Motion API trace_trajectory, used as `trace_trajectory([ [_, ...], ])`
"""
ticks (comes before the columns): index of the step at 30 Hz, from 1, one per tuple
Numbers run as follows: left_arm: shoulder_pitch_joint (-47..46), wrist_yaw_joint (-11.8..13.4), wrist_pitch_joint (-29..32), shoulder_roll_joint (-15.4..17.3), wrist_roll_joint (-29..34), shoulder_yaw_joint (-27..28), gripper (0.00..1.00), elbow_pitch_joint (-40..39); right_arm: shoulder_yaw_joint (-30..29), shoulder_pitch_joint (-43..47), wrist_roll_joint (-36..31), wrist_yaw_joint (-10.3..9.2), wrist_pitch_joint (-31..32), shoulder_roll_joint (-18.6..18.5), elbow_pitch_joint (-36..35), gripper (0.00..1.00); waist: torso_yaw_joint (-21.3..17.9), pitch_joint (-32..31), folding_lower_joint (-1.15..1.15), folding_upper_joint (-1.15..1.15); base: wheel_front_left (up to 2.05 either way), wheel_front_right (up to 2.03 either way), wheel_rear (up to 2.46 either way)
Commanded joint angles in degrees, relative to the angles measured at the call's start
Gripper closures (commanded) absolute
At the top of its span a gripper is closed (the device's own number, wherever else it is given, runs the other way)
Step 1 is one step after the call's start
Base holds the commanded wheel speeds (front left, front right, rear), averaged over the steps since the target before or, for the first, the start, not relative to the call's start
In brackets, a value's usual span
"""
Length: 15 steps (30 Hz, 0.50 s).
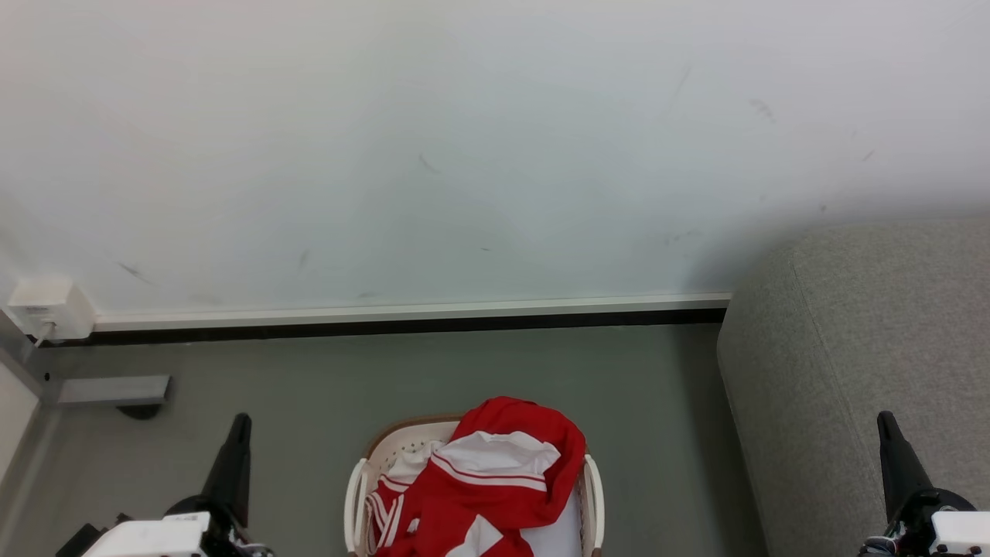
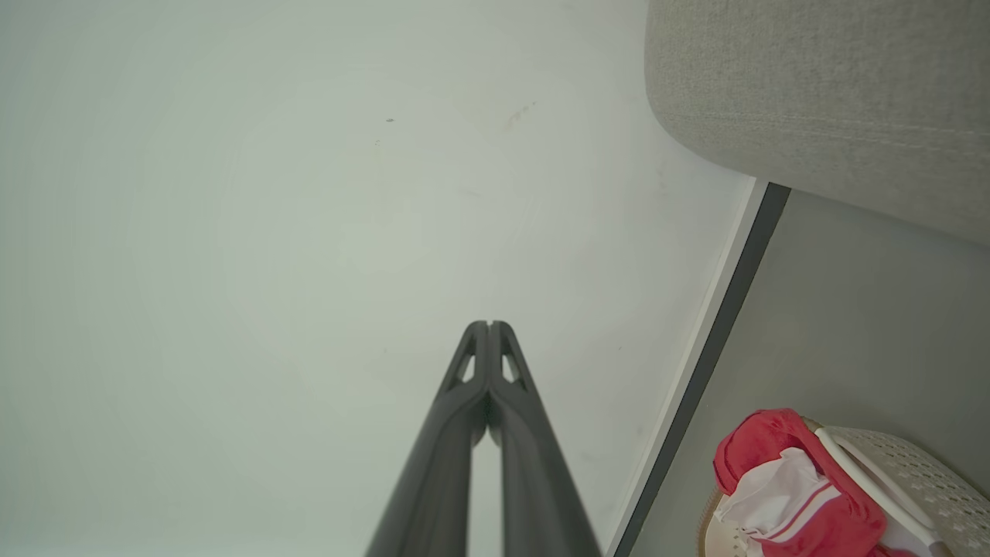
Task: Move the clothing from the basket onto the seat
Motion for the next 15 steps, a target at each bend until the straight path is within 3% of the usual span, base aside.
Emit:
trace_trajectory([
  [1,-0.5,-0.3,0.2,0.1,-0.8,0.0,1.0,-0.2,-0.2,-0.7,0.1,-0.13,0.1,-0.4,-0.2,1.0,0.0,0.0,0.0,0.0,0.0,0.0,0.0],
  [15,-0.5,-0.3,0.2,0.1,-0.8,0.0,1.0,-0.2,-0.2,-0.7,0.1,-0.13,0.1,-0.4,-0.2,1.0,0.0,0.0,0.0,0.0,0.0,0.0,0.0],
])
